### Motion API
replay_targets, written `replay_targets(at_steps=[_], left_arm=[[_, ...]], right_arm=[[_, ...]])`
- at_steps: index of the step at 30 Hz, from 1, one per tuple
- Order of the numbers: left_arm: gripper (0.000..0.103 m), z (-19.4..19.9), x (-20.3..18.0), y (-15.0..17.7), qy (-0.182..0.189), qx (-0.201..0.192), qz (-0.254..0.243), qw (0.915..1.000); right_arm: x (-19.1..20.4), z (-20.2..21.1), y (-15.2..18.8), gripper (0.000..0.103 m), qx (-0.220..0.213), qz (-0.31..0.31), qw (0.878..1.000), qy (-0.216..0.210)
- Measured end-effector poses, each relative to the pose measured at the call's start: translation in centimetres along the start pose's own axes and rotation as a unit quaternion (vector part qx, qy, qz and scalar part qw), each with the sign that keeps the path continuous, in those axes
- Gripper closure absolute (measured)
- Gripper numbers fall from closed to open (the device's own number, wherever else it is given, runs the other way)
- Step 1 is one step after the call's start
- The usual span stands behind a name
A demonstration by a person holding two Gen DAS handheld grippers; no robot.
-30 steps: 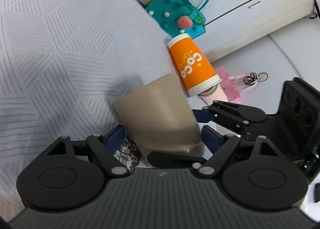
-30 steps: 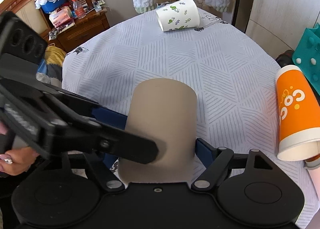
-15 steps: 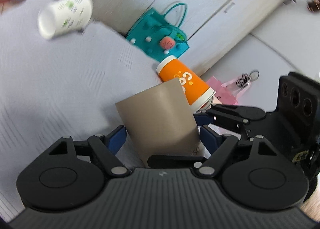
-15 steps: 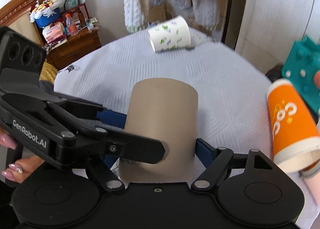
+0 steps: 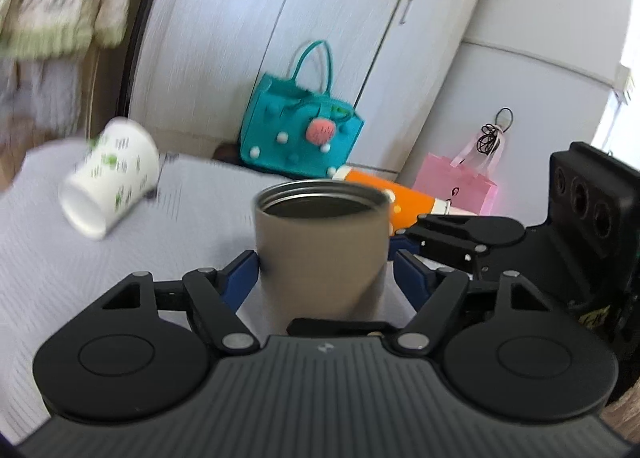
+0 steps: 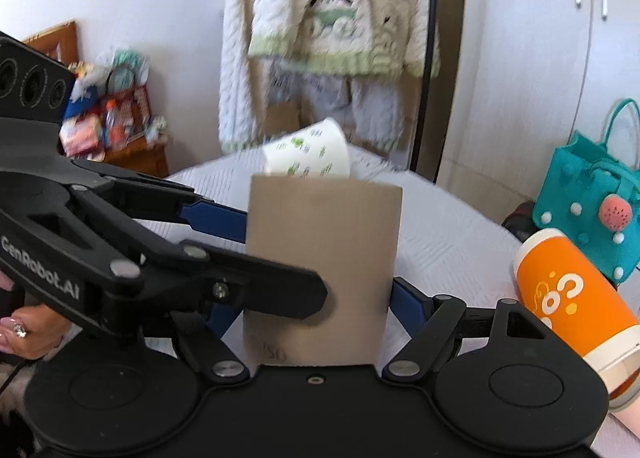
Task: Flip cup upright
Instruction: 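Rotate the right gripper to stand the beige tumbler upright on the table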
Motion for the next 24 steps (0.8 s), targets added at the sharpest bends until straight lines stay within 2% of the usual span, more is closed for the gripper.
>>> replay_targets(at_steps=[3,9,18,24], left_arm=[[0.03,-0.2,-0.8,-0.1,-0.001,0.004,-0.038,0.9993],[0.03,-0.7,-0.7,0.2,0.005,-0.005,-0.032,0.9995],[0.032,-1.5,-1.0,-0.3,0.003,-0.01,-0.062,0.998],[0.032,-1.9,-0.8,-0.3,0.007,-0.015,-0.072,0.9973]], right_arm=[[0.0,-0.1,0.2,0.021,-0.024,0.012,0.999,0.028],[-0.5,-0.2,0.4,0.022,-0.034,-0.017,0.999,0.038],[-1.2,-0.7,0.4,0.022,-0.046,-0.042,0.995,0.072],[-1.8,-1.0,0.6,0.021,-0.055,-0.055,0.995,0.069]])
Point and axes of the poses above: each gripper's, at about its wrist camera, not at the fingertips, and z roughly against the way its jaws point, x to its left, y to its underside, the point moved 7 cm from there along -z, roughly the way its jaws point, and after that the axes turned 2 degrees about y, right-handed, at the moved point
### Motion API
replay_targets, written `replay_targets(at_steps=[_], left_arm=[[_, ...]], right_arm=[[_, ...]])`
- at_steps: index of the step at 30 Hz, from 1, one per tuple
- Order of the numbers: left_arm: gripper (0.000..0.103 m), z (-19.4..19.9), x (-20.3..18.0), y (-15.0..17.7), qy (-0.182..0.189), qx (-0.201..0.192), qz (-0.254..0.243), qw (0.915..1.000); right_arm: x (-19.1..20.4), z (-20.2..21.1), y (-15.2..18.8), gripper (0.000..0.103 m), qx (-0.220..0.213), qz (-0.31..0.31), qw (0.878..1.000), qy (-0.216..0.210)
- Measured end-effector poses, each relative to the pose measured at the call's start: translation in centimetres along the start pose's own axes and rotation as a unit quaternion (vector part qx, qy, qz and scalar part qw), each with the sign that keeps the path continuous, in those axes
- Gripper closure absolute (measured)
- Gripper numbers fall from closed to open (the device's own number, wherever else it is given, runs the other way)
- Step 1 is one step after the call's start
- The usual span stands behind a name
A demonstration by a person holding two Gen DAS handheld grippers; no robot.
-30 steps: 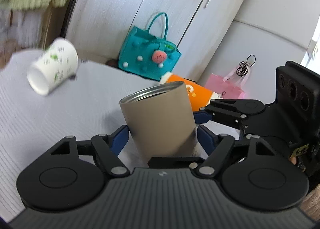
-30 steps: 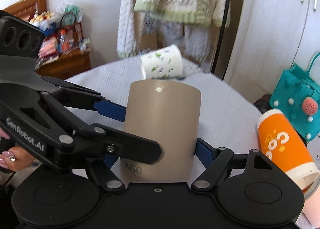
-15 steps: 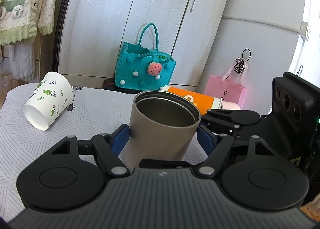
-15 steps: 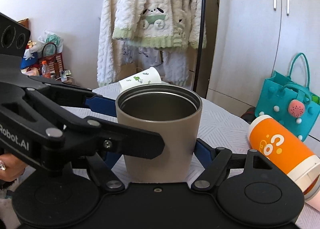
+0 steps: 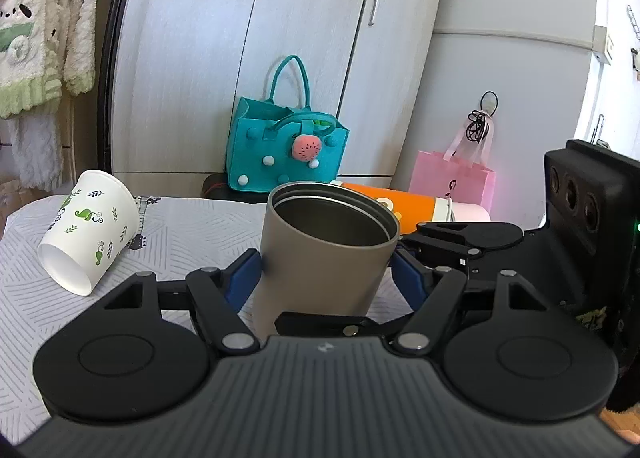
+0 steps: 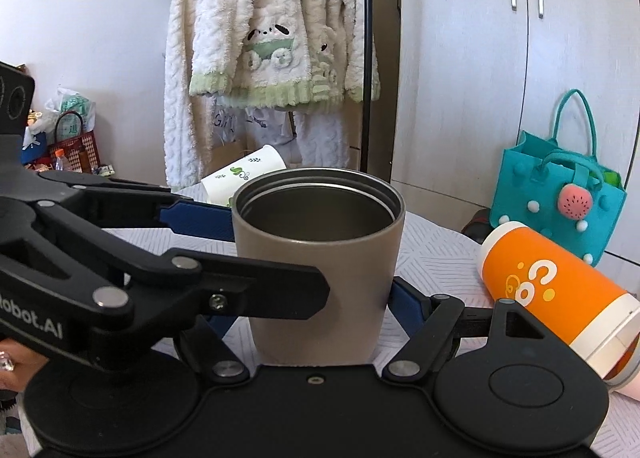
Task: Flip cup upright
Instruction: 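Rotate the right gripper to stand the beige tumbler upright on the table, then open the right gripper and pull it back from the upright tumbler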
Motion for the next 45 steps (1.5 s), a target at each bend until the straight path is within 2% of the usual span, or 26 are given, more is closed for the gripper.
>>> replay_targets(at_steps=[5,9,18,20,22,25,30,33,38,45], left_arm=[[0.032,-0.1,-0.1,0.1,-0.004,0.009,0.004,0.9999],[0.032,0.5,-0.2,0.1,-0.006,0.008,0.007,0.9999],[0.029,2.7,-0.3,0.4,-0.022,0.021,0.008,0.9995],[0.028,3.7,-0.2,0.4,-0.039,0.024,0.014,0.9989],[0.026,4.6,-0.1,0.4,-0.053,0.031,0.019,0.9979],[0.023,6.1,-0.2,0.2,-0.058,0.024,0.021,0.9978],[0.021,8.3,-1.1,0.1,-0.084,0.026,-0.01,0.9961],[0.019,9.3,-1.6,0.4,-0.083,0.032,-0.015,0.996],[0.018,11.2,-2.4,0.9,-0.065,0.037,-0.004,0.9972],[0.007,14.2,-2.7,1.1,-0.084,0.033,-0.015,0.9958]], right_arm=[[0.1,0.2,0.2,0.02,0.002,0.0,1.0,0.004],[0.1,1.3,0.1,0.007,0.001,0.007,0.999,0.042],[1.2,4.9,0.7,0.007,-0.002,0.016,0.997,0.081],[1.5,5.9,0.9,0.007,-0.004,0.006,0.996,0.094],[1.3,6.8,1.1,0.006,0.008,-0.017,0.99,0.139],[1.5,8.8,1.2,0.006,-0.004,-0.055,0.988,0.147],[2.1,11.5,1.3,0.006,-0.022,-0.072,0.981,0.177],[2.8,13.0,1.4,0.0,-0.033,-0.085,0.979,0.182],[4.4,14.9,1.6,0.0,-0.044,-0.09,0.978,0.184],[6.9,17.4,2.2,0.0,-0.047,-0.1,0.97,0.217]])
Point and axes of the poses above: each gripper's, at about its wrist camera, not at the fingertips, and z roughly against the way its jaws point, x to its left, y to its underside, the point moved 7 cm from there along -z, roughly the way its jaws point, and after that the axes turned 2 degrees about y, right-handed, at the moved point
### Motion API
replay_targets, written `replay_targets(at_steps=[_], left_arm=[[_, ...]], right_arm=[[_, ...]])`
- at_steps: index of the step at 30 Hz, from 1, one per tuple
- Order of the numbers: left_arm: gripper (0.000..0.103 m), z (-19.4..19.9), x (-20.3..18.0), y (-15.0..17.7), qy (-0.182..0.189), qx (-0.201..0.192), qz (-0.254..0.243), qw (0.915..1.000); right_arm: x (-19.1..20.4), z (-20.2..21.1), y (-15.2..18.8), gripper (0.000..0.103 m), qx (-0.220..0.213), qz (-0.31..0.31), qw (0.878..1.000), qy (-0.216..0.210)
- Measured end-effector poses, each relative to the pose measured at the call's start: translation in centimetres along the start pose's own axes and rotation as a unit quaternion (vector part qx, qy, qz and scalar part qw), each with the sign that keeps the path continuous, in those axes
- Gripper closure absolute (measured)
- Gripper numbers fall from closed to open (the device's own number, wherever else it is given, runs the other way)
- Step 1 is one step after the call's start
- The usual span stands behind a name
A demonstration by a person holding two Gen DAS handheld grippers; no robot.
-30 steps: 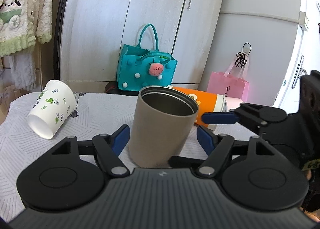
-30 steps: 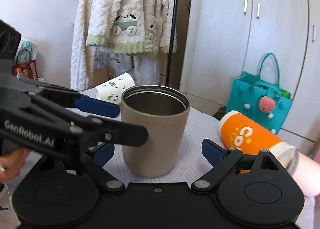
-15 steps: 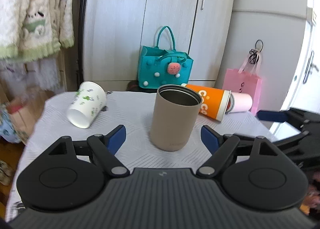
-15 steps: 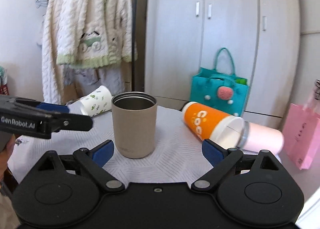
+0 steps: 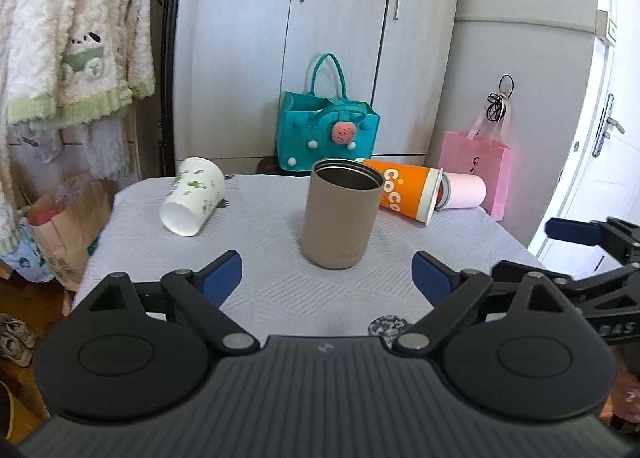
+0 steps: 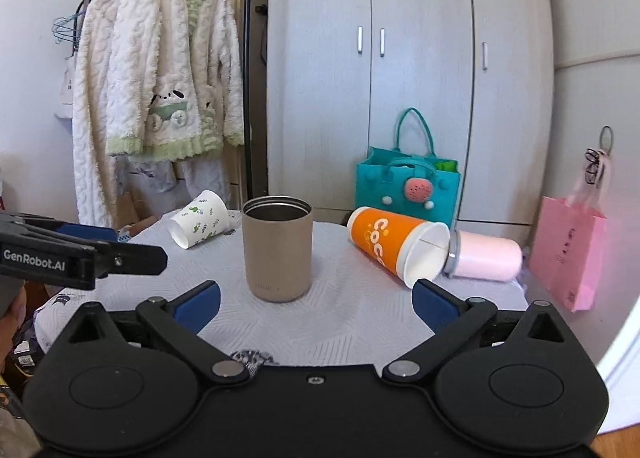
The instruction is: Flip cup upright
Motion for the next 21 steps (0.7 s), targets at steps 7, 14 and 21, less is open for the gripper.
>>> replay_targets(at_steps=[7,14,21], left_arm=[[0.001,2.1,0.7,0.7,-0.033,0.003,0.003,0.9994],[0.0,3.9,1.0,1.1,-0.049,-0.014,0.02,0.9985],[0.0,4.4,1.5,2.9,-0.08,-0.012,0.052,0.9954]], right_arm=[[1.3,2.4,0.8,0.0,-0.01,-0.004,1.0,0.016],[2.0,3.0,1.3,0.0,-0.014,0.0,0.999,0.029],[1.5,4.2,2.0,0.0,-0.027,-0.053,0.998,0.034]])
Point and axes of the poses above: each gripper's, at about its wrist camera, not at the fingertips, and z roughly against the way its jaws point, x to its left, y to its underside, the point moved 7 cm from there along -z, roughly the way its jaws point, and after that the axes turned 2 degrees about y, right-handed, at the moved point
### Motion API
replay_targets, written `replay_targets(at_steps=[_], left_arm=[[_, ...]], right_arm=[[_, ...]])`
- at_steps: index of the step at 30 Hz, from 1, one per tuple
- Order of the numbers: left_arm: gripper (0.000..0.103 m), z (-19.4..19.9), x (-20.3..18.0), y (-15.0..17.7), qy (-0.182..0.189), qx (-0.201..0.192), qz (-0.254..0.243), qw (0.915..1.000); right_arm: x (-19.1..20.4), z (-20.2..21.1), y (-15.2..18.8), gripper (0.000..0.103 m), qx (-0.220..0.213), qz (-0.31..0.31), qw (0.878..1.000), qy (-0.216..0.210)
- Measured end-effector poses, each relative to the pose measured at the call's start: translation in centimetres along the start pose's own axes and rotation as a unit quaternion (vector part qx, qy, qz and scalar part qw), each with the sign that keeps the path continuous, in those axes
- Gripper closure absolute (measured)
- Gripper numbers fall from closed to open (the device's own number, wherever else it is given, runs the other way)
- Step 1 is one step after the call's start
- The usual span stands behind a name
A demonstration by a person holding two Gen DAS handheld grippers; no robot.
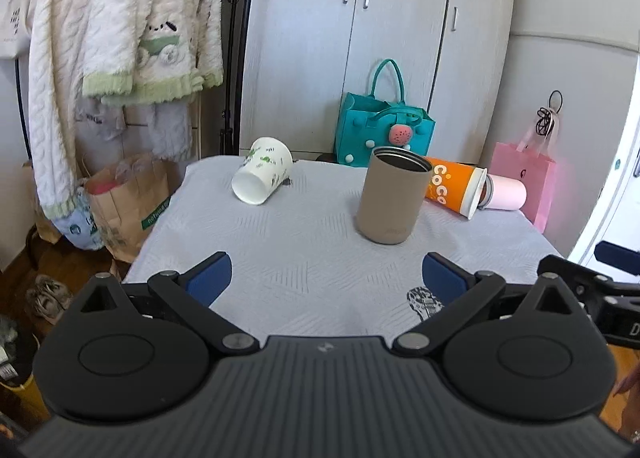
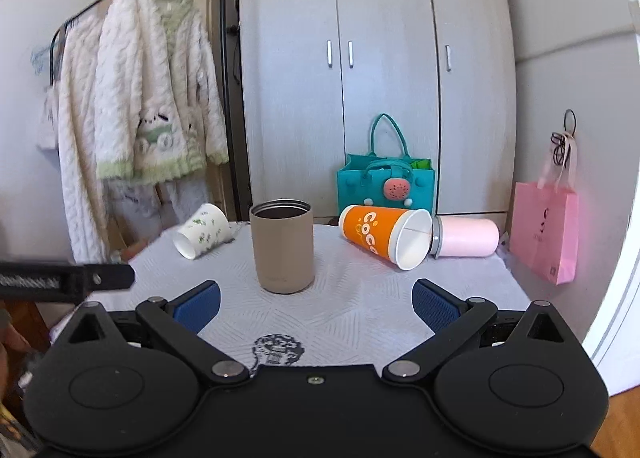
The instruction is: Flip cup upright
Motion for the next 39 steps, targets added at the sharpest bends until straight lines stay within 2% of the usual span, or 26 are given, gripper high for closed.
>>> replay_targets(at_steps=[6,13,20,27,32,35,39], left_arm=[[0.0,-0.4,-0.2,1.2,-0.025,-0.003,-0.02,0.9995],[0.0,0.8,-0.7,0.6,-0.018,-0.041,-0.026,0.9987],[0.0,0.4,-0.7,0.4,-0.025,-0.055,-0.028,0.9978],[0.0,-0.5,0.0,0.8,-0.055,-0.062,-0.023,0.9963],[0.0,-1.7,0.1,1.3,-0.053,-0.046,-0.029,0.9971],[0.0,-2.1,-0.1,1.6,-0.047,-0.043,-0.042,0.9971],[0.0,-2.6,0.2,1.8,-0.04,-0.047,-0.031,0.9976]], right_arm=[[-0.6,0.3,1.6,0.0,-0.001,-0.011,0.999,0.042],[-2.2,-0.2,2.4,0.0,-0.008,-0.014,0.996,0.092],[-2.8,-0.2,2.5,0.0,-0.015,-0.015,0.994,0.104],[-2.9,-1.0,2.6,0.0,-0.019,-0.026,0.994,0.109],[-2.3,-1.6,2.7,0.0,-0.022,-0.016,0.994,0.108],[-2.1,-2.1,2.9,0.0,-0.028,-0.001,0.992,0.127],[-1.9,-2.8,2.9,0.0,-0.032,0.009,0.989,0.146]])
Point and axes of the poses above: each gripper's, at about its wrist camera, not at the fingertips, and z roughly against the way its jaws point, x to its left, y to its underside, the point moved 7 cm from there along -z, roughly the way its jaws point, and after that the axes turned 2 degrees about y, right-handed, at the moved point
